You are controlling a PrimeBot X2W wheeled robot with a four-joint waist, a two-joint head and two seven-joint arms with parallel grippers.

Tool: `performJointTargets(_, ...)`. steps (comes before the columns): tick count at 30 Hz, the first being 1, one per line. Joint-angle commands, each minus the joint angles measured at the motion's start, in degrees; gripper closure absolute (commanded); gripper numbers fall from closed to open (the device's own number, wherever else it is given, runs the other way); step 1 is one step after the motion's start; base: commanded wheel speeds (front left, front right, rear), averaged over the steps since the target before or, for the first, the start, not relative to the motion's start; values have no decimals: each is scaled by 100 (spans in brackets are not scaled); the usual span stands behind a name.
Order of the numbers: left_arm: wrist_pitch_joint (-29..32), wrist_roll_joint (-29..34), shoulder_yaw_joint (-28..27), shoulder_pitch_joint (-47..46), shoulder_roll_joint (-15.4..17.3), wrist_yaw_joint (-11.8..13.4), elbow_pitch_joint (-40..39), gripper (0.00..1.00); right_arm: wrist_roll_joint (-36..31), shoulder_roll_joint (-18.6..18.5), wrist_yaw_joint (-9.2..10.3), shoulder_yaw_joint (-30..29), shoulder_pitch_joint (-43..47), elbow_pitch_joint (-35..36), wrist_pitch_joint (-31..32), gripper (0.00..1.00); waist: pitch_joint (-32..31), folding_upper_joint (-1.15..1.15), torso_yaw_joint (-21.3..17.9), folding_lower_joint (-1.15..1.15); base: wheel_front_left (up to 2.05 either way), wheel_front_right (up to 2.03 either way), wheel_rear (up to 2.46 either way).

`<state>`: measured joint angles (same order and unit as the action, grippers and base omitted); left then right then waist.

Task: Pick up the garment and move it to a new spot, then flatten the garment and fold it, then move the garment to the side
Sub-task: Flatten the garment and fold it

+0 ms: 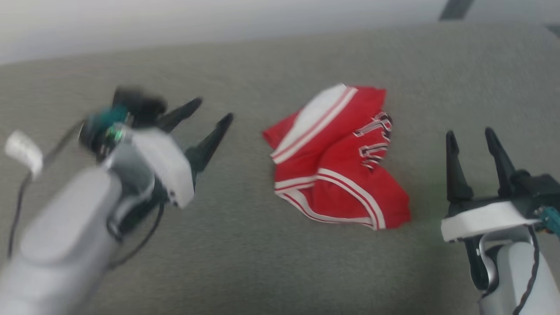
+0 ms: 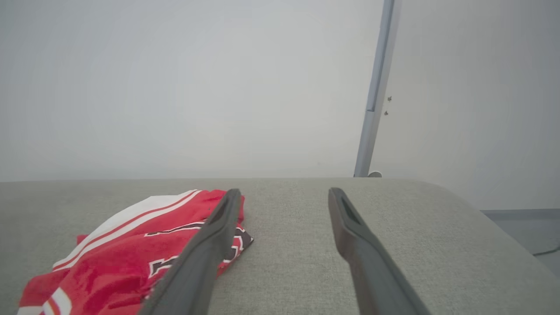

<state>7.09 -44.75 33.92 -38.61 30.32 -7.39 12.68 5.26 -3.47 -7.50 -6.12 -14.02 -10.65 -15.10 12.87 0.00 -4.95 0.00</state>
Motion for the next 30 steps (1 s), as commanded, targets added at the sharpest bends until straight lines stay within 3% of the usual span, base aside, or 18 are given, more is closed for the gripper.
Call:
performJointTargets(1, 214, -182, 195, -327, 81, -9, 62, 0, 66, 24, 1, -23, -67, 20, -7, 0, 418, 0, -411, 0, 0, 0, 0)
performJointTargets(7, 1931, -1740, 1255, -1662, 281, -9, 530, 0, 328, 66, 1, 19, -233, -20, -7, 0, 817, 0, -936, 0, 0, 0, 0)
performJointTargets(11, 2803, -2357, 1694, -2181, 346, -10, 829, 0, 596, 63, 1, 93, -294, -41, -7, 0, 972, 0, -1225, 0, 0, 0, 0)
performJointTargets(19, 3194, -2857, 2123, -2637, 504, -10, 1307, 1, 872, 63, 1, 162, -335, -80, -7, 0, 1175, 0, -1566, 0, 0, 0, 0)
performJointTargets(20, 3165, -2857, 2172, -2660, 506, -10, 1332, 4, 885, 64, 1, 169, -349, -82, -7, 0, 1187, 0, -1582, 0, 0, 0, 0)
performJointTargets(22, 3139, -2939, 2282, -2687, 496, -10, 1349, 31, 897, 62, 1, 172, -359, -76, -7, 0, 1204, 0, -1604, 0, 0, 0, 0)
performJointTargets(24, 3052, -3060, 2312, -2742, 499, -10, 1367, 82, 919, 63, 1, 153, -369, -65, -7, 0, 1211, 0, -1602, 0, 0, 0, 0)
performJointTargets(25, 3030, -3124, 2328, -2763, 492, -10, 1379, 100, 920, 62, 1, 140, -376, -71, -7, 0, 1209, 0, -1592, 0, 0, 0, 0)
performJointTargets(30, 2859, -3254, 2458, -2861, 455, -10, 1282, 100, 835, 63, 1, 71, -357, -63, -7, 0, 1134, 0, -1437, 0, 0, 0, 0)
